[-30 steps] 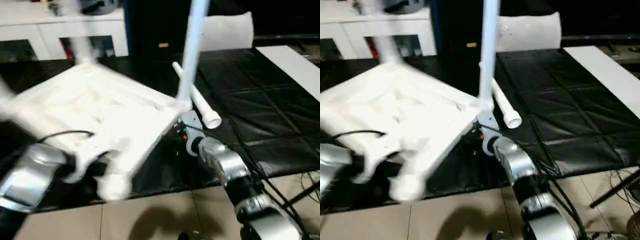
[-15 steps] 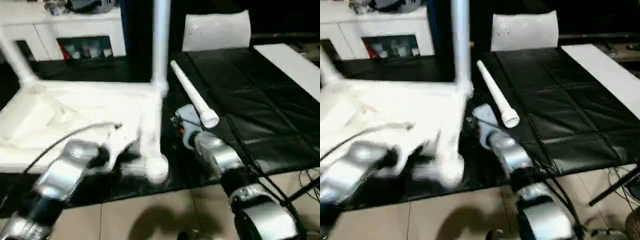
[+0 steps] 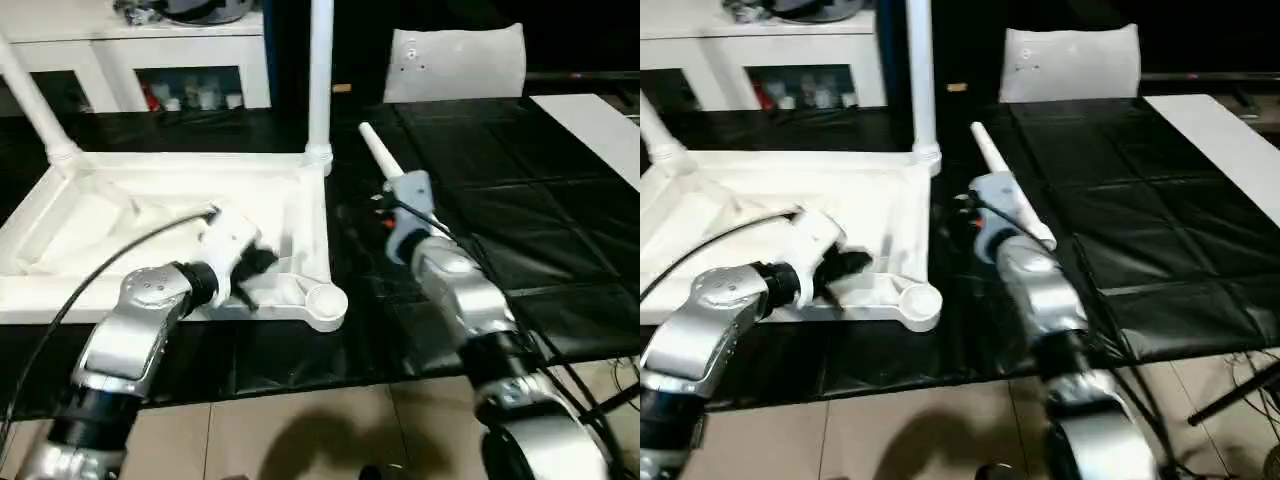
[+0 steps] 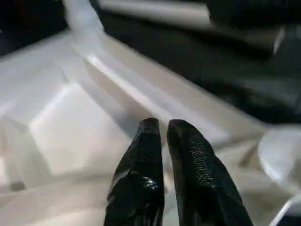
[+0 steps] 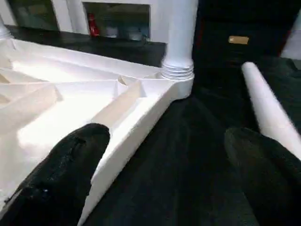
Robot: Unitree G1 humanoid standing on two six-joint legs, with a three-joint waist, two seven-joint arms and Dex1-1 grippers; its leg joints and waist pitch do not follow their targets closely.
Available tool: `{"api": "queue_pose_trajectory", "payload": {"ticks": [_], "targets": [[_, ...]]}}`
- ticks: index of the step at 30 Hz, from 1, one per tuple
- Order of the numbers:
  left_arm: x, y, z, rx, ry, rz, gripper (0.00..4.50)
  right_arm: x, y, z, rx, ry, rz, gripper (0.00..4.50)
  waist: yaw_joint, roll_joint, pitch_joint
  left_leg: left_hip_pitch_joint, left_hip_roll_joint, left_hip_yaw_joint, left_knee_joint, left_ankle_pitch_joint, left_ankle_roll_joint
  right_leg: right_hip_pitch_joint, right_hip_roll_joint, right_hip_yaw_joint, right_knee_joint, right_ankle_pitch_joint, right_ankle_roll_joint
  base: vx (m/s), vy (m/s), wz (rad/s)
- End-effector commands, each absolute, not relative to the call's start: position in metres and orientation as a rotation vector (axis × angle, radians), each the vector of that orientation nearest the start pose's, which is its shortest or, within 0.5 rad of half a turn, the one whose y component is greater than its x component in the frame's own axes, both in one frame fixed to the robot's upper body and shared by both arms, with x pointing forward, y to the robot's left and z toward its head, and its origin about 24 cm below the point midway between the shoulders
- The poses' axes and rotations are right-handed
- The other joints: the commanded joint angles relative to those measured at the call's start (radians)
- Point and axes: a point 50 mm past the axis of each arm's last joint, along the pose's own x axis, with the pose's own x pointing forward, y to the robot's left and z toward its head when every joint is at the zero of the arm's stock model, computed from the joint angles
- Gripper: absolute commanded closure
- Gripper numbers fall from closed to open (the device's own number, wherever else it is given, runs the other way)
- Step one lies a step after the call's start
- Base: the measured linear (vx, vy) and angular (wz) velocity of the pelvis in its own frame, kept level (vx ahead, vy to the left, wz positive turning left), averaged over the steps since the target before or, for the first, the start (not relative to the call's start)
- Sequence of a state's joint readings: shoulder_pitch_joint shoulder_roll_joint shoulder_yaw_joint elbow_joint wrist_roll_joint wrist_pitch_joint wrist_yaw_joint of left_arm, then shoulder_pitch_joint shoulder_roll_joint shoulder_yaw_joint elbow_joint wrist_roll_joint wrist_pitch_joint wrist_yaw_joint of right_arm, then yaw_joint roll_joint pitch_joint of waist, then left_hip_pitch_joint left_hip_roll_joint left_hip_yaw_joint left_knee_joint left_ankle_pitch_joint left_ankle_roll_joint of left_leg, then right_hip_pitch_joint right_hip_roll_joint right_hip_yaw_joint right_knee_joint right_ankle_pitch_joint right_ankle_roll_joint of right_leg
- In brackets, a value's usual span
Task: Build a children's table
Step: Rotate table base
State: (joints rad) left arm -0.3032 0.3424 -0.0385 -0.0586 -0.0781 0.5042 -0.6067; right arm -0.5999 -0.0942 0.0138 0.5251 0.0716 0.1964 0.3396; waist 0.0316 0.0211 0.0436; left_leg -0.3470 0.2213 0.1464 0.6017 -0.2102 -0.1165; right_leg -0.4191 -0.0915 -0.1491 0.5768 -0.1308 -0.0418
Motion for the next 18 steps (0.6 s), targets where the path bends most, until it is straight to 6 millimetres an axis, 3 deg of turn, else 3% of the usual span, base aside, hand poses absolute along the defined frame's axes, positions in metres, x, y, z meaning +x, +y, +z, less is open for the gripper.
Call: {"api": "queue_pose_trajectory", "payload": {"ticks": [1,3,4,6,8,9,10,11,12,15,16,18], "targets": [[0.293,0.164,0.101,0.205,0.186,-0.594,3.63,0.364,-0.117,0.085,-0.071,0.145,0.387,0.00,-0.001,0.010,-0.063,-0.004,-0.005,0.017,-0.070,-0.204,0.047,0.066,-0.041,0.047,-0.075,-0.414,-0.091,0.000,0.000,0.00],[0.290,0.164,0.102,0.200,0.182,-0.597,3.53,0.373,-0.123,0.087,-0.080,0.173,0.322,0.00,-0.007,0.009,-0.062,-0.005,-0.007,0.014,-0.069,-0.226,0.039,0.066,-0.041,0.042,-0.075,-0.451,-0.082,0.000,0.000,0.00],[0.287,0.163,0.104,0.210,0.179,-0.612,3.37,0.381,-0.130,0.088,-0.113,0.223,0.267,0.00,-0.005,0.006,-0.062,-0.002,-0.010,0.017,-0.067,-0.234,0.042,0.063,-0.041,0.042,-0.082,-0.464,-0.073,0.000,0.000,0.00],[0.284,0.163,0.108,0.226,0.170,-0.631,3.20,0.390,-0.137,0.091,-0.135,0.277,0.221,0.00,-0.005,0.006,-0.062,0.004,-0.008,0.014,-0.064,-0.249,0.038,0.057,-0.042,0.041,-0.076,-0.471,-0.076,0.000,0.000,0.00],[0.276,0.164,0.115,0.239,0.159,-0.658,3.16,0.400,-0.145,0.099,-0.147,0.327,0.179,0.00,-0.007,0.004,-0.063,-0.004,-0.007,0.012,-0.066,-0.247,0.040,0.064,-0.042,0.040,-0.068,-0.452,-0.081,0.000,0.000,0.00],[0.274,0.164,0.117,0.246,0.160,-0.668,2.96,0.402,-0.146,0.101,-0.144,0.331,0.175,0.00,-0.003,0.005,-0.061,-0.003,-0.008,0.015,-0.065,-0.239,0.046,0.061,-0.041,0.041,-0.071,-0.434,-0.084,0.000,0.000,0.00],[0.272,0.164,0.118,0.251,0.162,-0.674,2.96,0.403,-0.147,0.103,-0.140,0.331,0.175,0.00,-0.002,0.006,-0.063,-0.004,-0.005,0.014,-0.065,-0.232,0.044,0.061,-0.043,0.043,-0.065,-0.417,-0.091,0.000,0.000,0.00],[0.268,0.164,0.121,0.257,0.166,-0.695,2.85,0.406,-0.149,0.105,-0.141,0.339,0.168,0.00,0.000,0.000,-0.067,-0.008,-0.002,0.014,-0.065,-0.198,0.047,0.064,-0.043,0.046,-0.053,-0.354,-0.117,0.000,0.000,0.00],[0.265,0.163,0.123,0.259,0.168,-0.708,2.80,0.407,-0.150,0.106,-0.136,0.350,0.166,0.00,0.001,0.003,-0.069,-0.009,0.000,0.012,-0.065,-0.187,0.046,0.066,-0.044,0.047,-0.046,-0.329,-0.134,0.000,0.000,0.00],[0.255,0.158,0.131,0.273,0.173,-0.771,2.64,0.409,-0.154,0.107,-0.128,0.384,0.147,0.00,0.004,-0.006,-0.056,-0.017,-0.002,0.017,-0.066,-0.166,0.056,0.064,-0.042,0.051,-0.040,-0.292,-0.164,0.000,0.000,0.00],[0.254,0.157,0.133,0.276,0.174,-0.781,2.43,0.409,-0.154,0.107,-0.127,0.389,0.145,0.00,0.005,-0.010,-0.053,-0.018,-0.003,0.018,-0.067,-0.167,0.057,0.064,-0.043,0.052,-0.043,-0.299,-0.162,0.000,0.000,0.00],[0.248,0.157,0.138,0.296,0.181,-0.799,2.39,0.409,-0.156,0.104,-0.141,0.419,0.126,0.00,0.008,-0.009,-0.046,-0.018,-0.003,0.018,-0.066,-0.179,0.052,0.061,-0.044,0.053,-0.043,-0.322,-0.156,0.000,0.000,0.00]]}}
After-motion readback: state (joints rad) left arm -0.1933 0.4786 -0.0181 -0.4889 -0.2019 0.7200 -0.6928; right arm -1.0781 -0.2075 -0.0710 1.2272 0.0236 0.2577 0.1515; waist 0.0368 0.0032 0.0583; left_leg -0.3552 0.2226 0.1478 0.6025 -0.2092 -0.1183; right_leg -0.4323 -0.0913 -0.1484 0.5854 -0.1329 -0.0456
